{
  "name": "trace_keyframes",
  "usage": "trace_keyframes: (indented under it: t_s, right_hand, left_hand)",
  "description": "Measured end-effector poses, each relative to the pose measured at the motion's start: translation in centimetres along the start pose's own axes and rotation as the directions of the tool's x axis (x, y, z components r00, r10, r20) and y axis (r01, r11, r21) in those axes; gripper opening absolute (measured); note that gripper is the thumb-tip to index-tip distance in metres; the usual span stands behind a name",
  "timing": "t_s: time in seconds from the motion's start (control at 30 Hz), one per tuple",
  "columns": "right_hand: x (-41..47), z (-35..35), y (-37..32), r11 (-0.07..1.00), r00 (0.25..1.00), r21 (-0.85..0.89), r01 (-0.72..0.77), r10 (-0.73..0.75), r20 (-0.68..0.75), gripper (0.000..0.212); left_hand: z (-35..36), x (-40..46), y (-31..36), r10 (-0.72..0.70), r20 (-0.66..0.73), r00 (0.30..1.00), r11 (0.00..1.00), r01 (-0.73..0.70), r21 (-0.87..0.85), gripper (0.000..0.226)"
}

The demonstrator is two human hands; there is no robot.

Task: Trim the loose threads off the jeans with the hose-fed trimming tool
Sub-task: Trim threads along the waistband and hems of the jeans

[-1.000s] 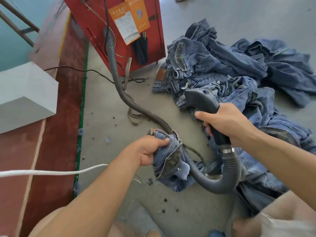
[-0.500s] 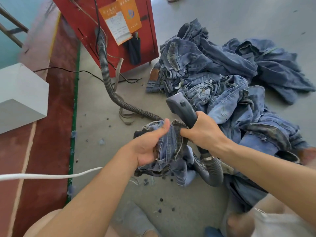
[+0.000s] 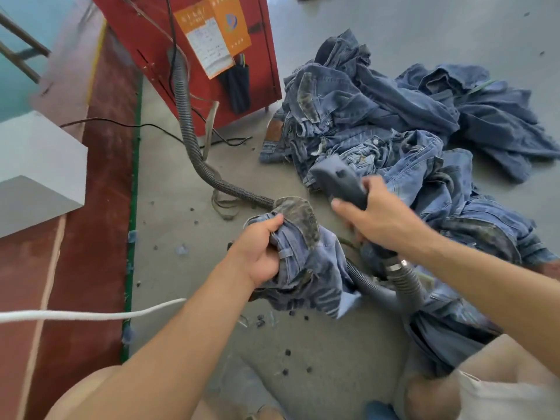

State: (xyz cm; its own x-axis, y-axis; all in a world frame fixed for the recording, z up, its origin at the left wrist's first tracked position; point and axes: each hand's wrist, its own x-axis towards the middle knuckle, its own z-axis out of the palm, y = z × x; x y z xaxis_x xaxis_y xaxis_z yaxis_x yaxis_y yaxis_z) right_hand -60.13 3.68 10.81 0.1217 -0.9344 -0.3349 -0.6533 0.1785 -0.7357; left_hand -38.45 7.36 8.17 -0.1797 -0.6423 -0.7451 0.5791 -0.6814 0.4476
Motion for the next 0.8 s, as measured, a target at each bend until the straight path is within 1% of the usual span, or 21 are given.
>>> trace_keyframes:
  t_s: [0.03, 0.07, 0.13, 0.2, 0.27, 0.33, 0.43, 0.47, 0.5, 0.53, 0.6, 0.67, 0.73, 0.8]
  right_hand:
    - [-0.4, -1.1, -0.7, 0.997, 0.999, 0.065, 0.041, -0.041, -0.002, 0.047]
    - [-1.0, -2.0, -1.3, 0.992, 0.995, 0.076, 0.097, -0.098, 0.006, 0.043]
    - [-2.4, -3.4, -1.9, 0.982, 0.979, -0.024, 0.188, -0.185, 0.09, 0.034]
    - [-3.4, -3.7, -2.2, 0.963, 0.959, -0.152, 0.222, -0.188, 0.21, 0.029]
    - [-3.2, -2.9, -2.1, 0.94, 0.949, -0.245, 0.238, -0.171, 0.266, 0.029]
    - [-2.1, -1.8, -1.9, 0.948, 0.96, -0.242, 0.206, -0.149, 0.236, 0.031]
    - [0.0, -1.2, -2.1, 0.992, 0.993, -0.1, 0.081, -0.072, 0.098, 0.036]
    - [0.5, -1.6, -2.2, 0.998, 0.997, -0.05, 0.045, -0.041, 0.064, 0.038]
    - [0.8, -2.2, -2.2, 0.999, 0.998, -0.012, 0.03, -0.029, 0.059, 0.039]
    - [0.8, -2.8, -2.1, 0.999, 0.995, 0.006, 0.036, -0.036, 0.088, 0.04]
    - [0.3, -3.9, -2.0, 0.998, 0.978, -0.015, 0.053, -0.049, 0.201, 0.044]
    - [-0.1, -4.1, -2.0, 0.997, 0.956, -0.068, 0.034, -0.012, 0.292, 0.045]
    - [0.3, -3.6, -2.0, 0.999, 0.954, -0.044, -0.023, 0.035, 0.299, 0.041]
    - [1.1, -3.4, -2.0, 0.993, 0.966, 0.052, -0.107, 0.092, 0.241, 0.038]
  left_hand:
    - [0.1, 0.0, 0.4, 0.009, -0.019, 1.0, 0.999, -0.01, -0.034, 0.047]
    - [0.1, 0.1, 0.8, 0.024, -0.037, 0.999, 0.997, -0.026, -0.073, 0.047]
    - [0.4, 0.3, 1.7, 0.055, -0.062, 0.997, 0.986, -0.064, -0.151, 0.05]
    - [0.8, 0.6, 2.0, 0.078, -0.047, 0.996, 0.976, -0.086, -0.198, 0.052]
    - [1.2, 0.4, 1.3, 0.088, 0.006, 0.996, 0.976, -0.085, -0.201, 0.052]
    - [1.1, 0.4, 0.4, 0.074, 0.093, 0.993, 0.985, -0.058, -0.161, 0.051]
    - [0.7, 0.1, -0.4, -0.004, 0.168, 0.986, 0.996, 0.02, -0.088, 0.053]
    - [0.8, 0.0, -0.6, -0.019, 0.178, 0.984, 0.998, 0.029, -0.055, 0.051]
    - [0.8, -0.1, -0.8, -0.011, 0.182, 0.983, 1.0, 0.014, -0.015, 0.047]
    - [0.9, -0.1, -0.9, 0.015, 0.177, 0.984, 0.999, -0.02, 0.028, 0.041]
    - [0.8, 0.1, -1.2, 0.086, 0.165, 0.983, 0.991, -0.102, 0.092, 0.032]
    - [0.7, 0.1, -1.4, 0.147, 0.166, 0.975, 0.974, -0.172, 0.145, 0.033]
    - [0.6, 0.0, -1.5, 0.161, 0.179, 0.971, 0.954, -0.199, 0.223, 0.038]
    - [0.3, -0.3, -1.8, 0.145, 0.194, 0.97, 0.931, -0.2, 0.307, 0.039]
